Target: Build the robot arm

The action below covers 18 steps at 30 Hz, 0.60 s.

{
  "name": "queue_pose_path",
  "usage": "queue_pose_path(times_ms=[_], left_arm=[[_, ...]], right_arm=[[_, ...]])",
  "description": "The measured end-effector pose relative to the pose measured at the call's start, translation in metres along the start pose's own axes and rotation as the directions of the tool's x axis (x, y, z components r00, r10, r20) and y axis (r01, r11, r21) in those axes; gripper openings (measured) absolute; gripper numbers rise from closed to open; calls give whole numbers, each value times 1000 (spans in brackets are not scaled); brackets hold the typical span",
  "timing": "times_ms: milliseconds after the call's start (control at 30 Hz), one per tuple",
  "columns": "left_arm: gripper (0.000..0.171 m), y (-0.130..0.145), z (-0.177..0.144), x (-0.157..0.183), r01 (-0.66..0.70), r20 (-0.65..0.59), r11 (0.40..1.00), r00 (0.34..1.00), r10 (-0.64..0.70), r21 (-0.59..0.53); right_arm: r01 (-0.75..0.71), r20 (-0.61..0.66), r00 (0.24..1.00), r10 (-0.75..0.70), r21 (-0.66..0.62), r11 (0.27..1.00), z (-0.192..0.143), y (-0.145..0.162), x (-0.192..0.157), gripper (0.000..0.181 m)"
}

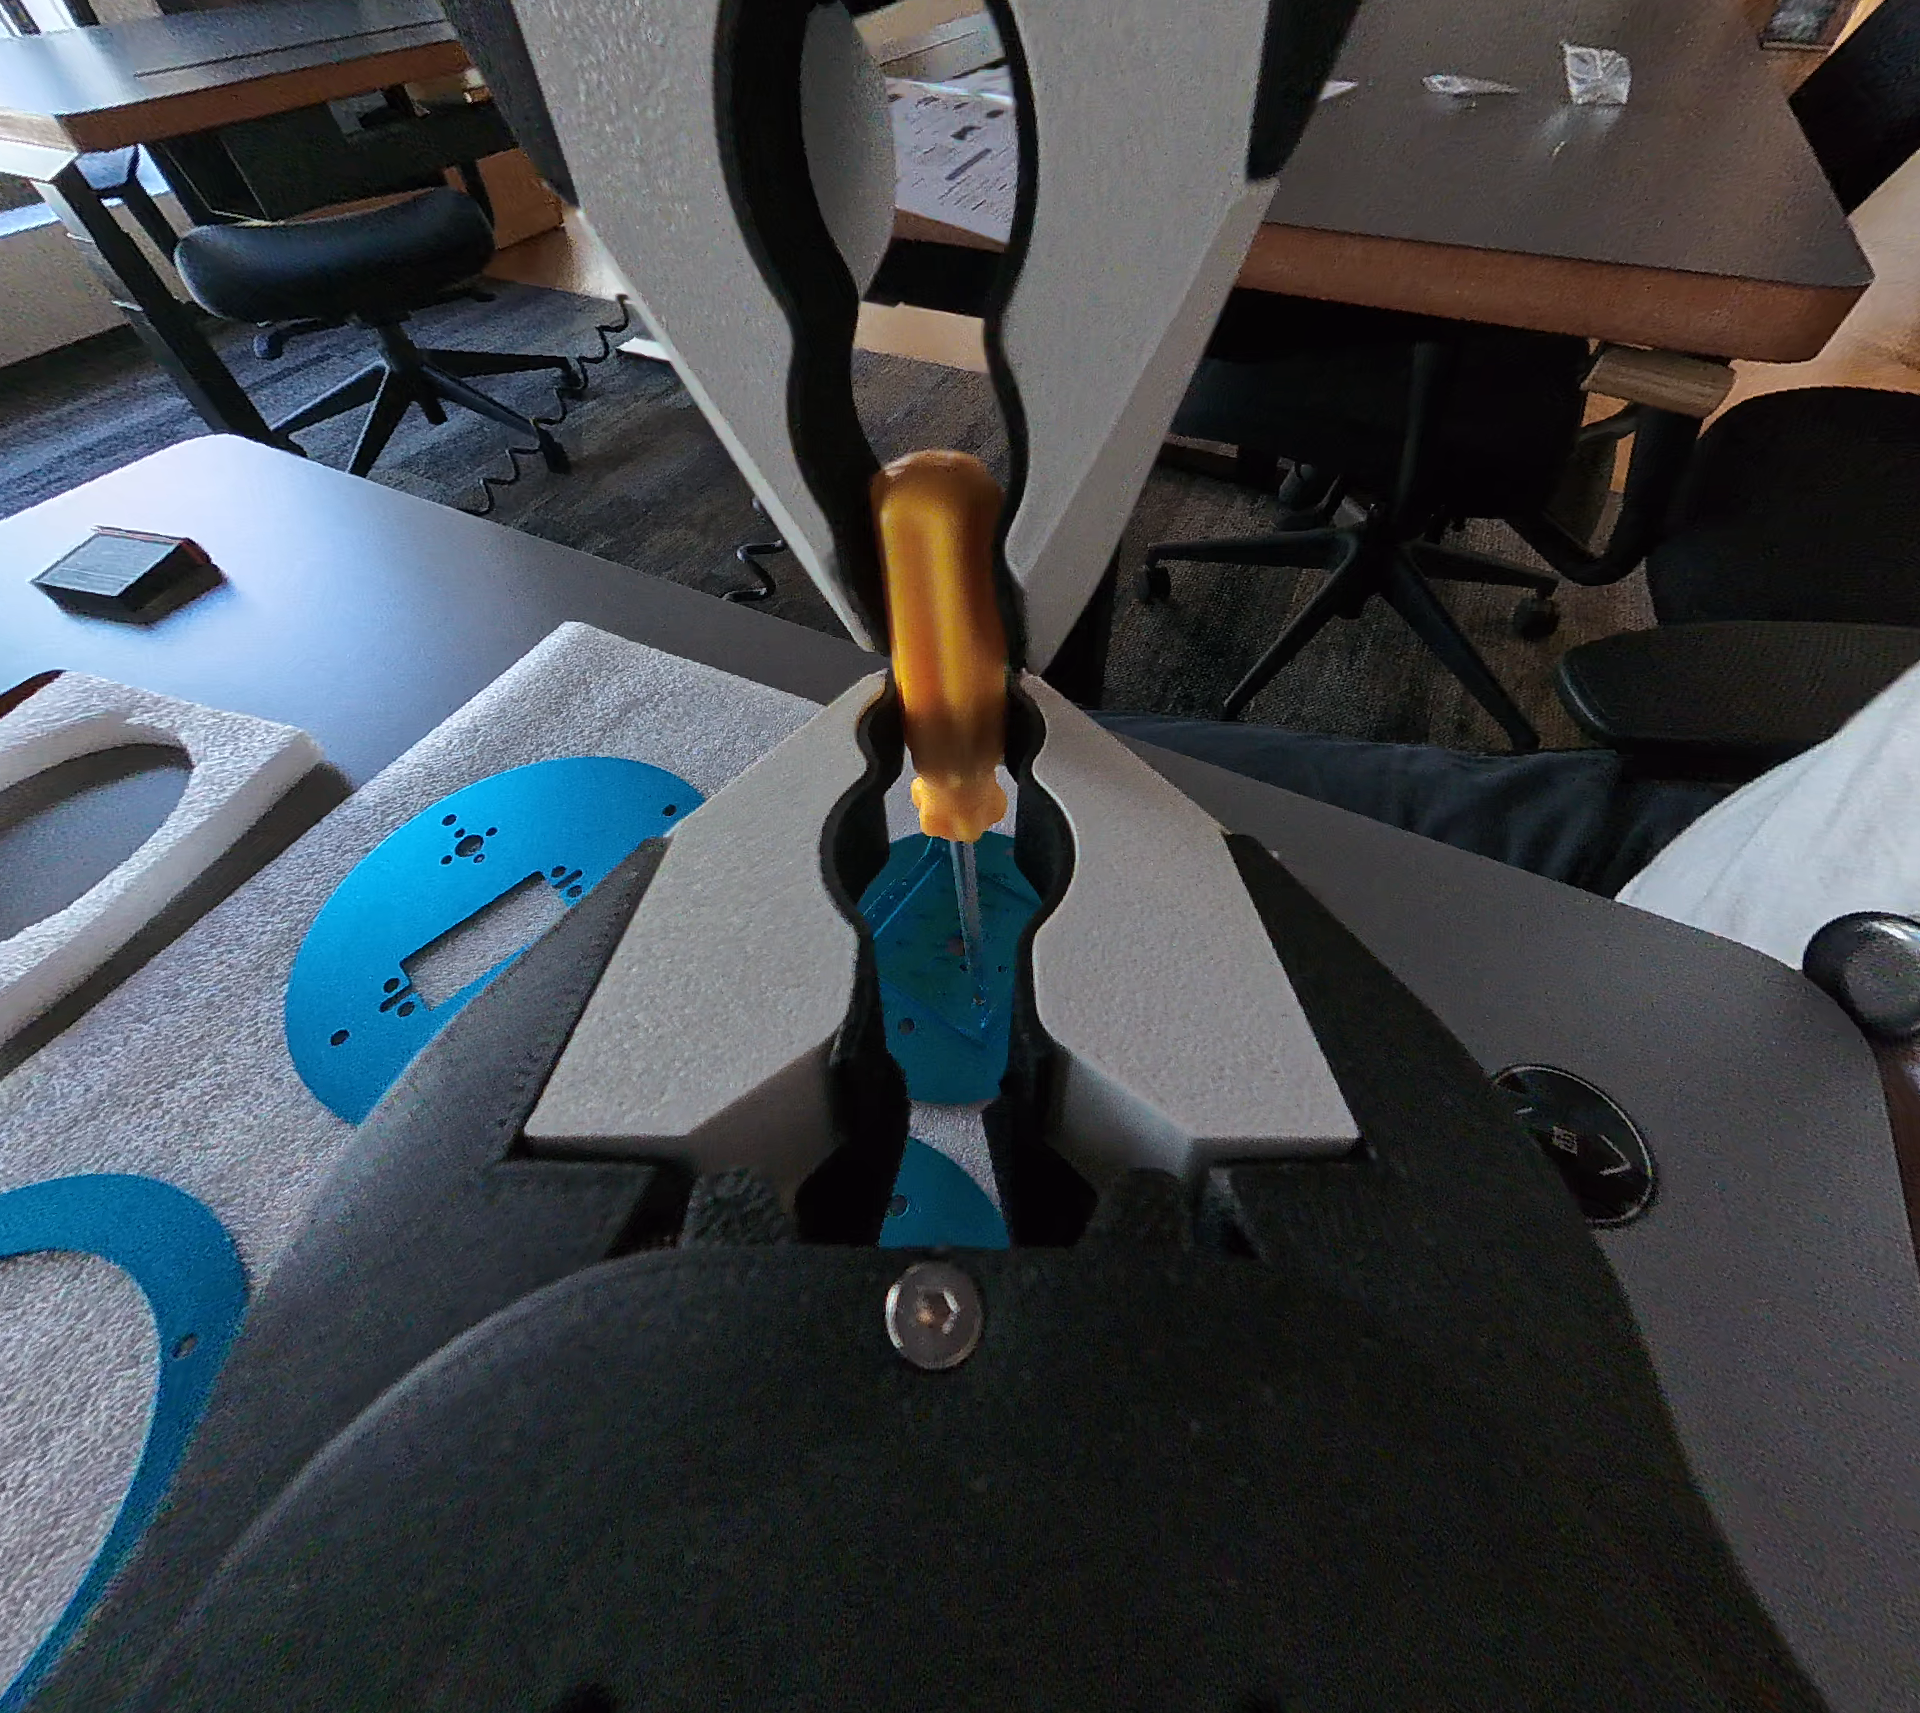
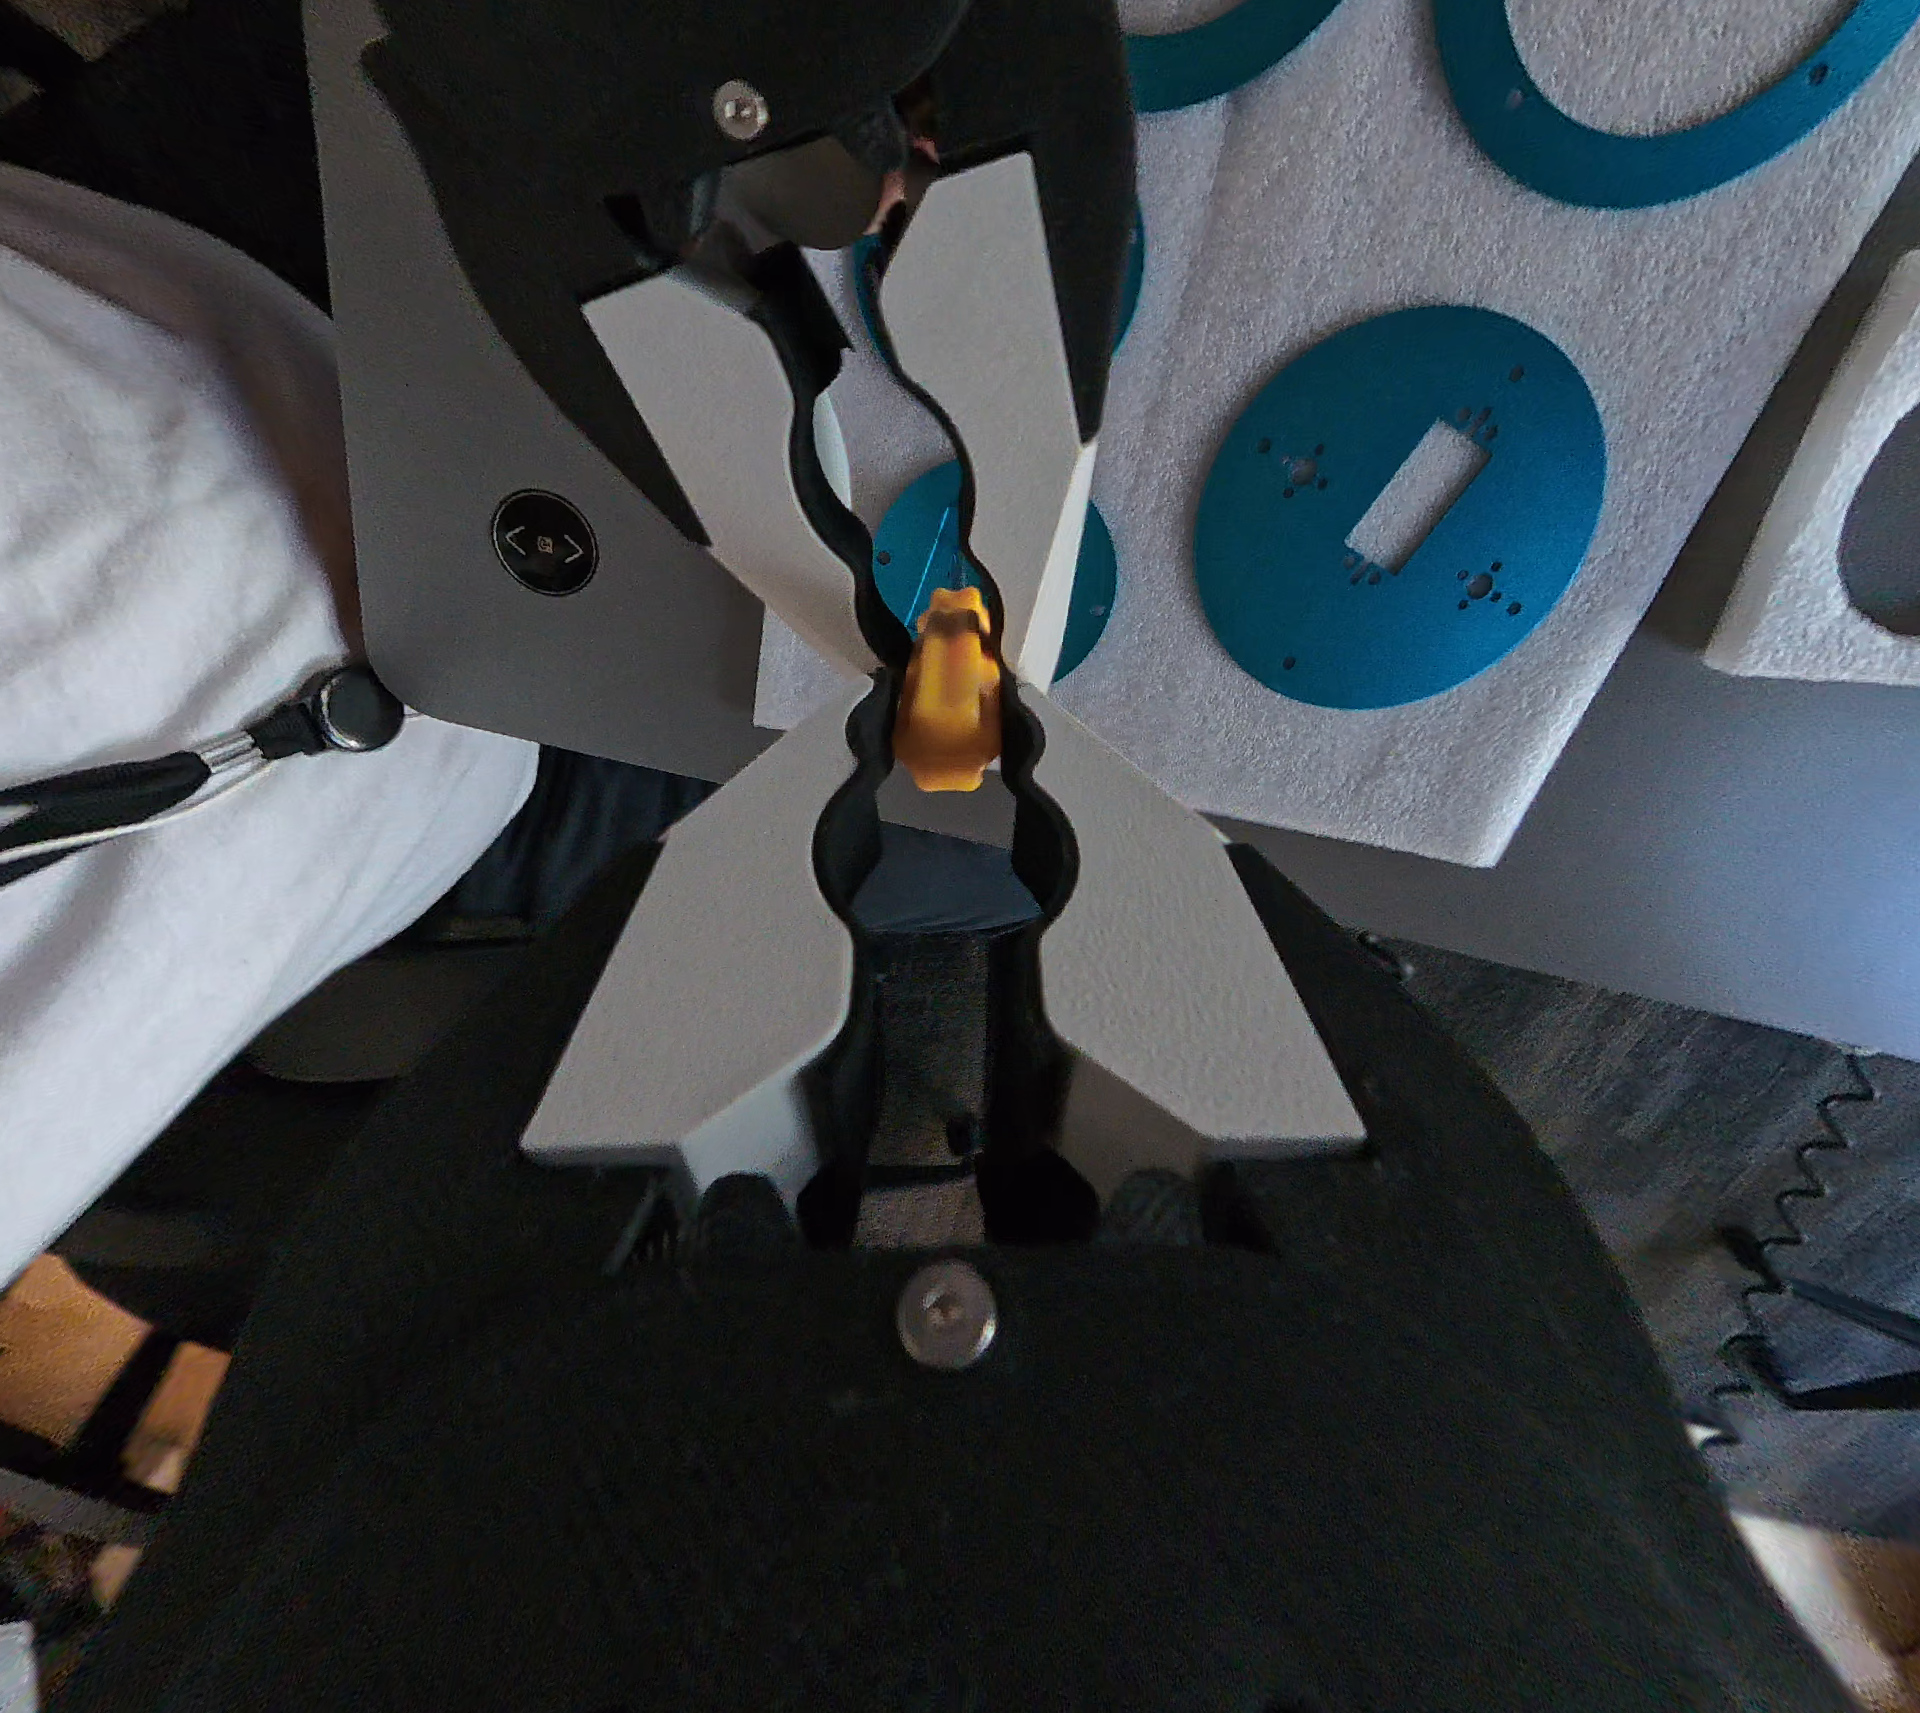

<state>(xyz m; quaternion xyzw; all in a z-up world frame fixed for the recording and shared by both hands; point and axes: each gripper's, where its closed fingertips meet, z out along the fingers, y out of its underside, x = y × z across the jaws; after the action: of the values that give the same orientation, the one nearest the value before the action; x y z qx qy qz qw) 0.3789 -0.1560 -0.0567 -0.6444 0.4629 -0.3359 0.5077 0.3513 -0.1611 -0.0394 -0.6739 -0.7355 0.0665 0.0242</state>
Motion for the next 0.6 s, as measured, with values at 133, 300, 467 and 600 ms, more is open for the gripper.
queue_pose_path(times_ms=[133, 300, 467, 600], left_arm=[[17, 0, -2, 3, -9, -6, 1000, 1000, 9, 19], [17, 1, -3, 6, -12, -17, 1000, 1000, 13, 16], [16, 1, -3, 3, 14, 1, 1000, 1000, -14, -1], [17, -1, -1, -1, -3, 76, 1000, 997, 4, -12]], right_arm=[[209, -43, 977, -209, -3, 978, 2, 1, -3, 26], [268, -51, 962, -269, -22, 963, 1, 2, -6, 16], [138, -44, 989, -138, -14, 990, 1, 0, -3, 16], [34, -37, 999, -34, 1, 999, 1, 2, -1, 16]])
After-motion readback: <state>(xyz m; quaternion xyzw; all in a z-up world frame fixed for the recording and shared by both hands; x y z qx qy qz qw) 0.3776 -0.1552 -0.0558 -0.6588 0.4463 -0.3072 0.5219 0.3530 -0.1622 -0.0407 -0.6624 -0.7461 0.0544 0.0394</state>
